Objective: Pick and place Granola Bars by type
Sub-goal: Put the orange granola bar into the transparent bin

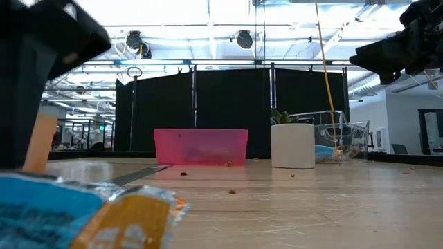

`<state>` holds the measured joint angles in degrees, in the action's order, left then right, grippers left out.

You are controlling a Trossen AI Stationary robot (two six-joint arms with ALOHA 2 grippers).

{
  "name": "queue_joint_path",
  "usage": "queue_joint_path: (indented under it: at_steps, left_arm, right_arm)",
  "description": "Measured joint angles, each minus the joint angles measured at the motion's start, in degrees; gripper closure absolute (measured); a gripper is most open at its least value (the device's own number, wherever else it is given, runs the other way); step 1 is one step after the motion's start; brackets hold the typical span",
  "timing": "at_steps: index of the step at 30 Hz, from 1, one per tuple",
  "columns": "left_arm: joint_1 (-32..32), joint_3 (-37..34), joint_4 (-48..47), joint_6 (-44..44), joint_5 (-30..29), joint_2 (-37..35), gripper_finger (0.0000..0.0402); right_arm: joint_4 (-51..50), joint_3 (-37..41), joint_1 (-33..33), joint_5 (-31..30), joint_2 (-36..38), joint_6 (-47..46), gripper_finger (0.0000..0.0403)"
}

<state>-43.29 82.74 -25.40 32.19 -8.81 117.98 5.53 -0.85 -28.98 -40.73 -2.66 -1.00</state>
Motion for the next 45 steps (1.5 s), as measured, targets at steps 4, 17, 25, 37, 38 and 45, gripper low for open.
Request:
queue_joint_path:
  at_steps: [4,17,25,37,38,45]
  left_arm:
    - [-0.3,0.0,0.2,-0.4,-0.1,0.8,0.0082]
    - [-0.4,0.0,-1.4,-1.0,0.5,3.3,0.0117]
    - [0.0,0.0,-1.7,-1.8,1.7,3.2,0.0178]
    - [1.4,0.0,-2.3,-4.4,2.0,0.8,0.0387]
    - [1.7,0.0,-2.8,-4.2,0.8,0.2,0.0386]
    - [6.3,-0.1,-6.0,-6.8,-3.3,-5.5,0.0394]
  right_arm:
    - [0.0,0.0,0.0,0.0,0.0,0.0,0.0261]
    - [0.0,0.0,0.0,0.0,0.0,0.1,0.0261]
    - [0.1,0.0,0.0,0.0,0.0,0.2,0.0261]
    - [0.2,0.0,0.0,0.1,0.0,1.7,0.0261]
    - [0.2,0.0,0.0,0.2,0.0,1.6,0.0261]
    - [13.3,-1.4,0.0,0.3,0.0,3.0,0.0261]
